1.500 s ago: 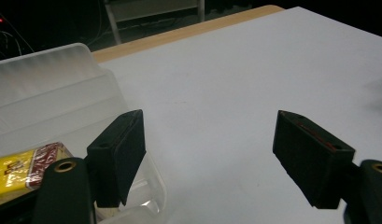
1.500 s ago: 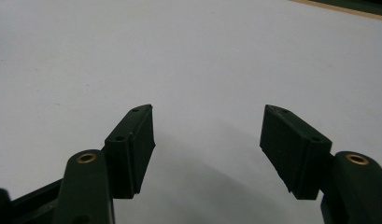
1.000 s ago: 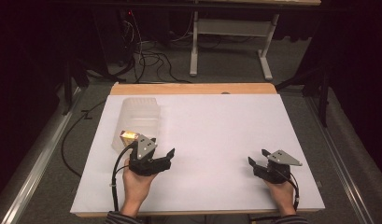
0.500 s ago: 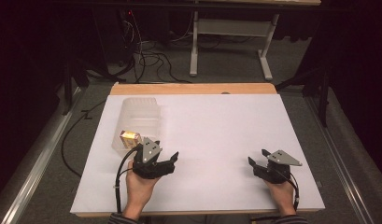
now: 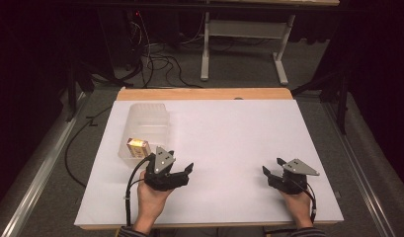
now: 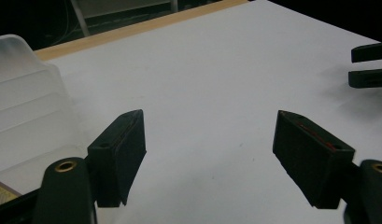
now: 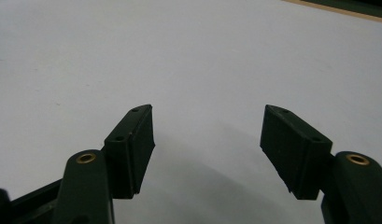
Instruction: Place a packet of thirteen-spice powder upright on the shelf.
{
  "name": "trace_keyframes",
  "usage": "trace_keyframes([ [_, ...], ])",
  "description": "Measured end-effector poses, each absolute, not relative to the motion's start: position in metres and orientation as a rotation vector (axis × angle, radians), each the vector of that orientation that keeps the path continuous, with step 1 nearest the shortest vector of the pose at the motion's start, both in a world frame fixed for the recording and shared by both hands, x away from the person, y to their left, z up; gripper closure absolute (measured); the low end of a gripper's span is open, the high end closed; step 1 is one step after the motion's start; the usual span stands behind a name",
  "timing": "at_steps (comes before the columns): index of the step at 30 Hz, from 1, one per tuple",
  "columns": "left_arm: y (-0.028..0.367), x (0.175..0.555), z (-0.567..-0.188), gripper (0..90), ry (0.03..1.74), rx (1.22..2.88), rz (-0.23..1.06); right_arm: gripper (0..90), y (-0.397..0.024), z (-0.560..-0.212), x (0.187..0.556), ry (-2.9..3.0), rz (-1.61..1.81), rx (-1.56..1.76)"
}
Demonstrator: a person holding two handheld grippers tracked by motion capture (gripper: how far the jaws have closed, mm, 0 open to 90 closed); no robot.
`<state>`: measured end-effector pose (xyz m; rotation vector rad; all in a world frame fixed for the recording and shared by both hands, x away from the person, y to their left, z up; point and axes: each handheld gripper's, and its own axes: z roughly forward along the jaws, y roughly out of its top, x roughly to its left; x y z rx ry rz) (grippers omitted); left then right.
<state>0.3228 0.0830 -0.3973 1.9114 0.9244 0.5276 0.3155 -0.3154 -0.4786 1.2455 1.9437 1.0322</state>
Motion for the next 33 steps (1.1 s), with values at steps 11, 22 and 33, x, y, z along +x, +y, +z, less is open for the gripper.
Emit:
trace_keyframes([
  [11, 0.077, 0.322, -0.400, 26.1, 0.915, 1.924, 0.521, 35.5, -0.315, -0.479, 0.315, 1.944, 1.032, 1.244],
  [22, 0.071, 0.323, -0.403, 26.2, 0.901, 1.936, 0.501, 35.5, -0.315, -0.479, 0.315, 1.943, 1.034, 1.247],
  [33, 0.064, 0.325, -0.411, 26.4, 0.901, 1.944, 0.473, 35.5, -0.315, -0.479, 0.315, 1.941, 1.035, 1.249],
])
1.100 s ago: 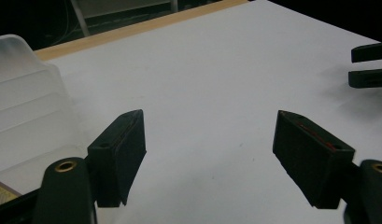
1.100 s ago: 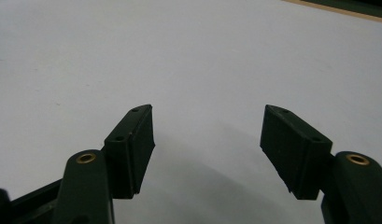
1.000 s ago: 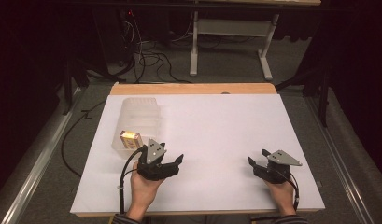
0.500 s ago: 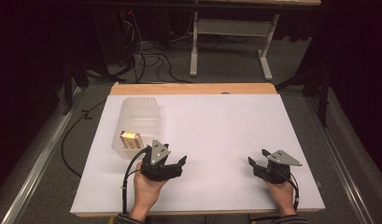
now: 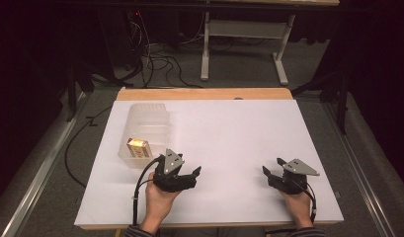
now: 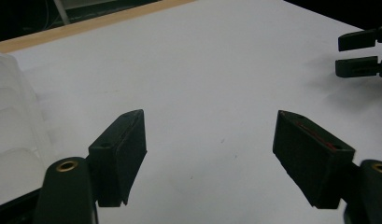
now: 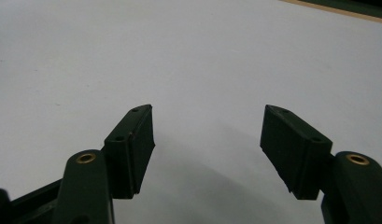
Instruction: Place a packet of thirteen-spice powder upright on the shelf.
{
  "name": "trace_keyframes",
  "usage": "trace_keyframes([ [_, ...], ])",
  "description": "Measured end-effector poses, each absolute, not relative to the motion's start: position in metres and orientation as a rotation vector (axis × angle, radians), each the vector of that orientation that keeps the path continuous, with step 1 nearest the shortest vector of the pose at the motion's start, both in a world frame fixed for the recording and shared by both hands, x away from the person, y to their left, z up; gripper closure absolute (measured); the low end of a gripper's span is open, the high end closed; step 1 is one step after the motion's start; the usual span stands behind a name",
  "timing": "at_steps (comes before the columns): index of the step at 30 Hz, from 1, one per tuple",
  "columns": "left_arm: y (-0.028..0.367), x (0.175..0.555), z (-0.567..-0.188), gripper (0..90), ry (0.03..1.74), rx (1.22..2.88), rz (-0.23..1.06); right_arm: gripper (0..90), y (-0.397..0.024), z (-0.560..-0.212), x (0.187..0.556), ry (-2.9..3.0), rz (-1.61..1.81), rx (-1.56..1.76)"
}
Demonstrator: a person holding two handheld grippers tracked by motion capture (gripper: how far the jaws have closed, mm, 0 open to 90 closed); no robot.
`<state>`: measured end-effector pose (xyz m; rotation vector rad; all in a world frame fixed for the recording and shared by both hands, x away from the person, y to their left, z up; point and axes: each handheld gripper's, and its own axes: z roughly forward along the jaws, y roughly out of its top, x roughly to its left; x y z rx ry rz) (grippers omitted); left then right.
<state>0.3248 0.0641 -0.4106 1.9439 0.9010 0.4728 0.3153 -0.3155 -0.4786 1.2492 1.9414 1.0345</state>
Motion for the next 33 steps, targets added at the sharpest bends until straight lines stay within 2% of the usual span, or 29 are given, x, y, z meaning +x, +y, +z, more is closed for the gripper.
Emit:
trace_keyframes([
  [33, 0.042, 0.335, -0.438, 27.5, 0.905, 1.987, 0.408, 35.5, -0.315, -0.479, 0.315, 1.941, 1.035, 1.246],
])
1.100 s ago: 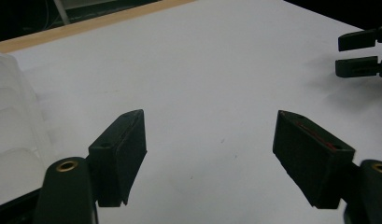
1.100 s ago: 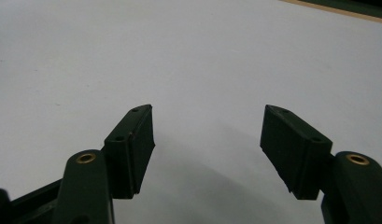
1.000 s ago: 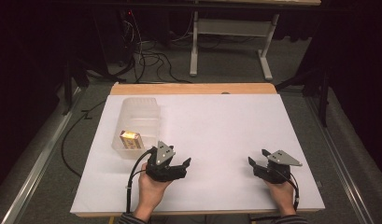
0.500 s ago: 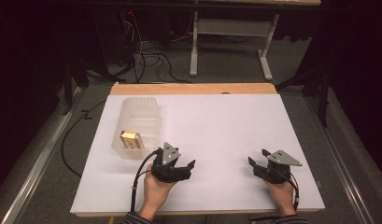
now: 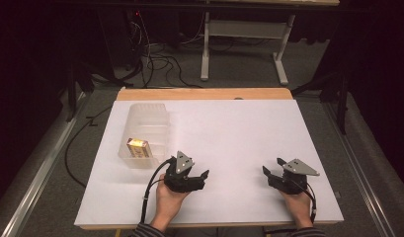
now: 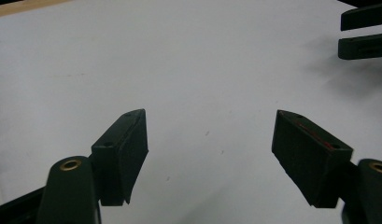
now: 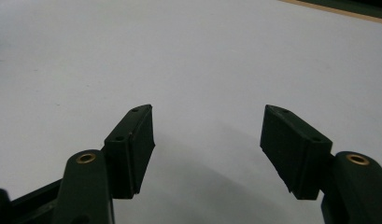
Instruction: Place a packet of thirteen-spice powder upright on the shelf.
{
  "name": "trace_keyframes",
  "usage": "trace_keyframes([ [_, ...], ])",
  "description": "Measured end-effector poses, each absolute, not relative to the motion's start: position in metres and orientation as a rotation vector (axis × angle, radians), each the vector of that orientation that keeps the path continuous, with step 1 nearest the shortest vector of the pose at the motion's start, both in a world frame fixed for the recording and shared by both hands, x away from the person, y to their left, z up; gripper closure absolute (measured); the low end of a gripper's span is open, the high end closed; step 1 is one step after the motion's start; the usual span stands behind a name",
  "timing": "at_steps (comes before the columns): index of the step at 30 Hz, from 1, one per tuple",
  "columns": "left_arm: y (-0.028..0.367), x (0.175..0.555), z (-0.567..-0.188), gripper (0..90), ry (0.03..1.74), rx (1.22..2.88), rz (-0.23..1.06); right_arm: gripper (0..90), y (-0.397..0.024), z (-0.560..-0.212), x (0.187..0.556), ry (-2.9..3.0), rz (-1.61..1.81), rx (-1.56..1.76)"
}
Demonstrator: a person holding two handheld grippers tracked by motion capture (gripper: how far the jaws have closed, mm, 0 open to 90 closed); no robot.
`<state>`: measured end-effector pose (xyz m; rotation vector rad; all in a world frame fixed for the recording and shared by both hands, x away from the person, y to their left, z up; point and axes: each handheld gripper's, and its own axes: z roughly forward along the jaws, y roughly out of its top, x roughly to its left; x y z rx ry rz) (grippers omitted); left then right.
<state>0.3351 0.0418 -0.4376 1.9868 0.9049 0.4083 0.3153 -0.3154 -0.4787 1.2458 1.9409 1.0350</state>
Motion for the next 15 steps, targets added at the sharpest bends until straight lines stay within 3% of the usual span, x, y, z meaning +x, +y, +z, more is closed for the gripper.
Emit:
trace_keyframes([
  [15, 0.035, 0.343, -0.450, 27.8, 0.930, 1.991, 0.400, 35.5, -0.315, -0.479, 0.315, 1.940, 1.034, 1.246],
])
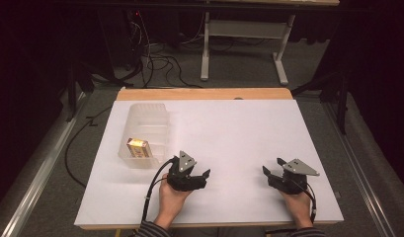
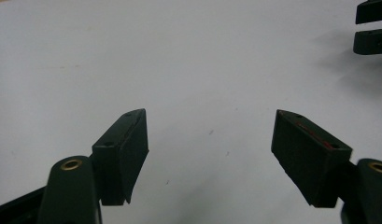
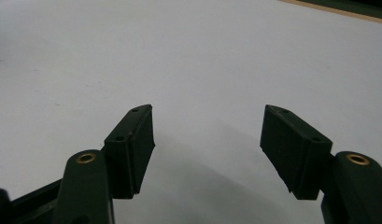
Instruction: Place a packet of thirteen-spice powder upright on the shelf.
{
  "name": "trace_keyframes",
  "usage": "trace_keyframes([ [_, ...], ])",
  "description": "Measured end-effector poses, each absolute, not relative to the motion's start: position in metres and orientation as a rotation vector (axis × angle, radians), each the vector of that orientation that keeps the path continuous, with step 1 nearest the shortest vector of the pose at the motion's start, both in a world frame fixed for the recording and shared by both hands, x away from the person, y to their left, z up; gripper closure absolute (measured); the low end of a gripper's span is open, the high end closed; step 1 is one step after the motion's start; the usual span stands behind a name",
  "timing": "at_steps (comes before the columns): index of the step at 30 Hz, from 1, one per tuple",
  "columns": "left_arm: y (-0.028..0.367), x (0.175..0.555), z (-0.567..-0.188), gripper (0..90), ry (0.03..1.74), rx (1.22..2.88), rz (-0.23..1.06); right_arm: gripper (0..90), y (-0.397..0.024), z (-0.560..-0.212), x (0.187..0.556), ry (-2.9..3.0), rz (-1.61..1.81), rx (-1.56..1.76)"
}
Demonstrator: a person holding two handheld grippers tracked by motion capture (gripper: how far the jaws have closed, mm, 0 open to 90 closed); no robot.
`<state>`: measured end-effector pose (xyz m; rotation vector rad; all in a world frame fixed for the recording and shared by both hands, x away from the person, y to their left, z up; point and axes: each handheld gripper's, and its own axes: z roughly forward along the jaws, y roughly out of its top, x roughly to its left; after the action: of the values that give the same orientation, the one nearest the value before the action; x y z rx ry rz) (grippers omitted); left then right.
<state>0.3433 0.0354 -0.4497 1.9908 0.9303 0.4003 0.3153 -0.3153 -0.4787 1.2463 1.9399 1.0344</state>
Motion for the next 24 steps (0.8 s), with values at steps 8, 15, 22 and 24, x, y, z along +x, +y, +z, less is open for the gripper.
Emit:
trace_keyframes([
  [8, 0.031, 0.351, -0.460, 28.1, 0.955, 1.977, 0.396, 35.5, -0.315, -0.479, 0.315, 1.940, 1.034, 1.248],
  [15, 0.028, 0.356, -0.468, 28.1, 0.968, 1.967, 0.396, 35.5, -0.315, -0.479, 0.315, 1.941, 1.033, 1.245],
  [22, 0.023, 0.360, -0.476, 28.0, 0.968, 1.978, 0.401, 35.5, -0.315, -0.479, 0.315, 1.939, 1.034, 1.251],
  [24, 0.021, 0.361, -0.479, 27.8, 0.964, 1.981, 0.411, 35.5, -0.315, -0.479, 0.315, 1.940, 1.035, 1.247],
])
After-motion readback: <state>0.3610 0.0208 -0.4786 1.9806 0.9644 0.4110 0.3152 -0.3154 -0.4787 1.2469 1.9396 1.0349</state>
